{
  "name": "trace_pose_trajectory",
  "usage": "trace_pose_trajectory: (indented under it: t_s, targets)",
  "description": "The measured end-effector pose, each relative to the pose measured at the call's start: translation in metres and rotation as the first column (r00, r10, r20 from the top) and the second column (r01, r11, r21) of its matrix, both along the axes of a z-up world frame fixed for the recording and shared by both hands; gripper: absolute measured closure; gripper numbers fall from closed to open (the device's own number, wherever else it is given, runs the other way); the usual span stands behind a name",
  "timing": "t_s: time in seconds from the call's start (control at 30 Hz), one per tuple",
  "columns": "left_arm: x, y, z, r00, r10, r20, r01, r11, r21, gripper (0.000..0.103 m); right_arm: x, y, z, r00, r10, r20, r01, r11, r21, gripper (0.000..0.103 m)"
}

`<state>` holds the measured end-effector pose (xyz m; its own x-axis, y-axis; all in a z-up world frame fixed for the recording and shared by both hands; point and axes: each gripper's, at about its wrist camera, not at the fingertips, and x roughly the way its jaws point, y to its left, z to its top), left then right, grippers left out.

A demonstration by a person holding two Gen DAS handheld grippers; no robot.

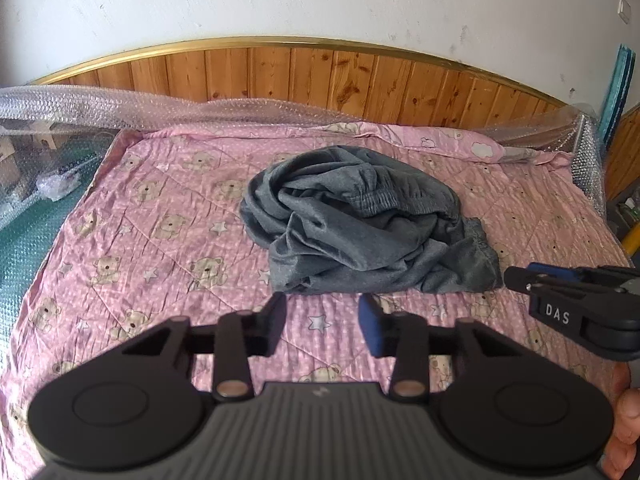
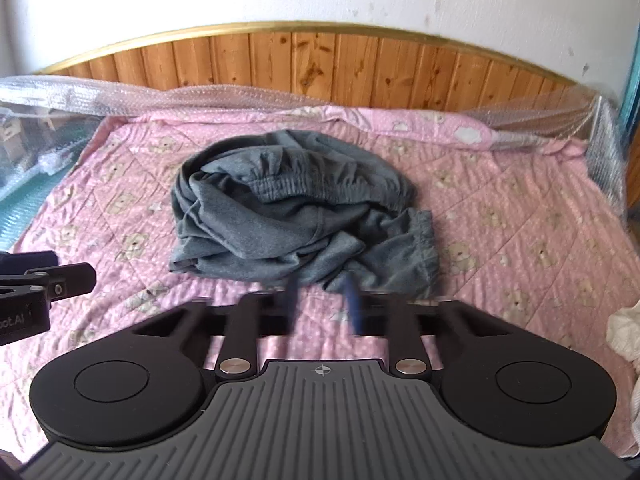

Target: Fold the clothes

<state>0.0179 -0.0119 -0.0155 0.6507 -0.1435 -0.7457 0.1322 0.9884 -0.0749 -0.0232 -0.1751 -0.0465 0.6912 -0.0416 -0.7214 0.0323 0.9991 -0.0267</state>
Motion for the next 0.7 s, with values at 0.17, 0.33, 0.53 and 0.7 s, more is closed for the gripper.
trace_pose_trajectory:
  t_s: [0.17,0.33,0.53,0.7]
  targets:
    - [0.002,0.0,-0.004,1.0,-0.022,0.01,0.022,1.0,-0.021,0.103,0.004,0.002,-0.003,1.0,0.021,0.007,-0.021,1.0,-0.006,0.103]
    - [0.008,-0.003,-0.005,1.0,-0.03,-0.001,0.03,0.999,-0.027,0.103,0.01,0.002,-0.006,1.0,0.019,-0.001,-0.019,1.0,-0.005,0.103]
    - [0.02,-0.003,-0.011,0.999,-0.019,-0.043,0.018,0.999,-0.04,0.077,0.02,-0.003,-0.009,1.0,-0.005,-0.003,0.005,1.0,-0.026,0.074]
    - [0.033,0.002,-0.014,0.999,0.02,-0.035,-0.023,0.995,-0.097,0.009,0.028,-0.011,-0.015,1.0,-0.011,0.002,0.011,0.999,-0.034,0.035]
